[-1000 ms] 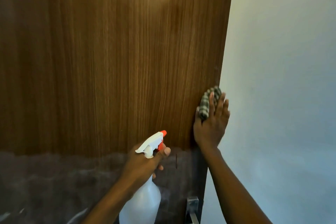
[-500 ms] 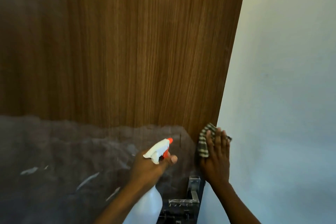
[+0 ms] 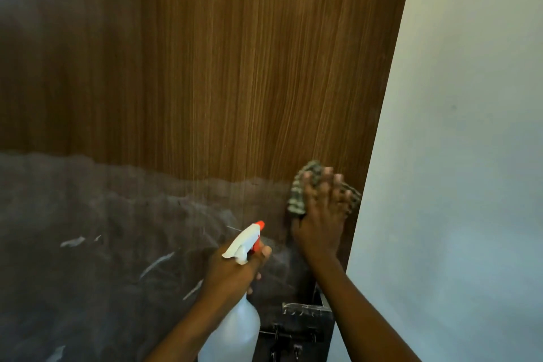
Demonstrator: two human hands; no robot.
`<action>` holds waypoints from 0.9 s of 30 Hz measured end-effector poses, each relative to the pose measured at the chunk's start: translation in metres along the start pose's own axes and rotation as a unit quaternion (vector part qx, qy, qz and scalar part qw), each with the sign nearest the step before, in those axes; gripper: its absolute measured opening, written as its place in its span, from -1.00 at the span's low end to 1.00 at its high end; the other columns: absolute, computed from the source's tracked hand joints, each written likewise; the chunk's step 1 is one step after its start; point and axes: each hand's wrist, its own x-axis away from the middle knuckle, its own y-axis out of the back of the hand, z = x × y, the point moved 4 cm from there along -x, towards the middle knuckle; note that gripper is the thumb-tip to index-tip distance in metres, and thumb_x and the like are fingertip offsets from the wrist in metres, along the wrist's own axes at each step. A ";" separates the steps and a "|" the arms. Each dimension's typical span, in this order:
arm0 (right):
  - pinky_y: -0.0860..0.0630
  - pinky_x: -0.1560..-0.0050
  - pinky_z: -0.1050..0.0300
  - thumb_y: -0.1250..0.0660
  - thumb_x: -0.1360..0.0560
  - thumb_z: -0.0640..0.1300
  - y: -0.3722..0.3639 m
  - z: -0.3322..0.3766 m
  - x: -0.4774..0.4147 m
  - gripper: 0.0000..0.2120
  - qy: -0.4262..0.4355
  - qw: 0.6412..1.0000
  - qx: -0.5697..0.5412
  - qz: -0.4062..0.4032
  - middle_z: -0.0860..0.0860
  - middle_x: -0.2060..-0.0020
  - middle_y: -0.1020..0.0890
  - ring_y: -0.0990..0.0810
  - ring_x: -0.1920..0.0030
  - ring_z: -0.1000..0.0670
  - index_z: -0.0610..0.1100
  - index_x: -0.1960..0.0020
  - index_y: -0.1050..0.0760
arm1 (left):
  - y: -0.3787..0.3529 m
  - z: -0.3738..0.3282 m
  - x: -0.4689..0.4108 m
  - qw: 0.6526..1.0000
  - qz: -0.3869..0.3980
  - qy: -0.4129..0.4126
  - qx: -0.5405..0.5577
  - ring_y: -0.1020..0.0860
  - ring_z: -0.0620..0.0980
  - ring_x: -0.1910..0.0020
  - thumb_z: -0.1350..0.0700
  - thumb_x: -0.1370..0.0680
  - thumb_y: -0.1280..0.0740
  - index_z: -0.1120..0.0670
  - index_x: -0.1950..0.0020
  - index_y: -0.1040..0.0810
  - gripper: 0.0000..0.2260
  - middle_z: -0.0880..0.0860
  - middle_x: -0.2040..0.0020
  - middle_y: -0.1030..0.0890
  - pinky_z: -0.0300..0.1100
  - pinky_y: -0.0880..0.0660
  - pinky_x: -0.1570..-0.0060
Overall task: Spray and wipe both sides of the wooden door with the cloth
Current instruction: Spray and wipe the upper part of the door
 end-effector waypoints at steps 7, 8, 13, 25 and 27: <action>-0.07 -0.49 -0.31 -0.11 -0.60 0.22 -0.023 -0.035 0.078 -0.45 0.199 0.979 0.050 0.012 -0.06 -0.59 -0.09 -0.11 -0.56 -0.20 0.00 -0.51 -0.31 | 0.025 0.004 0.002 0.999 0.003 -0.032 -0.003 -0.53 -0.06 0.47 -0.06 -0.46 -0.36 -0.06 0.00 -0.48 -0.83 0.00 0.40 -0.57 -0.35 -0.44 0.55; -0.06 -0.48 -0.32 -0.05 -0.61 0.24 -0.019 -0.038 0.072 -0.44 0.157 0.987 0.044 0.001 -0.09 -0.58 -0.12 -0.11 -0.55 -0.23 -0.01 -0.51 -0.30 | 0.031 0.004 0.003 0.999 0.003 -0.046 -0.012 -0.51 -0.08 0.50 -0.05 -0.49 -0.34 -0.12 0.03 -0.45 -0.88 -0.03 0.41 -0.56 -0.38 -0.42 0.57; 0.03 -0.50 -0.33 -0.03 -0.59 0.24 -0.012 0.034 0.010 -0.37 0.018 0.999 0.001 -0.027 -0.17 -0.55 -0.17 -0.05 -0.56 -0.27 -0.05 -0.55 -0.20 | 0.052 0.006 -0.005 0.999 -0.027 -0.022 0.003 -0.56 -0.07 0.47 -0.05 -0.44 -0.39 0.07 0.07 -0.53 -0.79 -0.01 0.42 -0.59 -0.38 -0.44 0.53; 0.04 -0.50 -0.31 -0.07 -0.54 0.29 -0.033 0.044 0.050 -0.32 0.071 0.997 0.035 0.002 -0.16 -0.57 -0.12 -0.05 -0.56 -0.26 -0.08 -0.54 -0.24 | 0.112 0.014 -0.011 0.999 -0.034 -0.017 0.023 -0.59 -0.01 0.27 -0.03 -0.43 -0.39 -0.01 0.00 -0.47 -0.78 0.03 0.19 -0.61 -0.27 -0.48 0.34; 0.02 -0.48 -0.37 -0.11 -0.52 0.24 -0.026 0.070 0.023 -0.29 -0.020 0.999 0.017 -0.022 -0.19 -0.57 -0.09 -0.02 -0.56 -0.28 -0.07 -0.57 -0.17 | 0.121 0.016 -0.014 0.999 -0.028 -0.012 0.029 -0.59 0.01 0.24 -0.05 -0.41 -0.39 0.00 -0.01 -0.47 -0.74 0.05 0.17 -0.61 -0.24 -0.48 0.32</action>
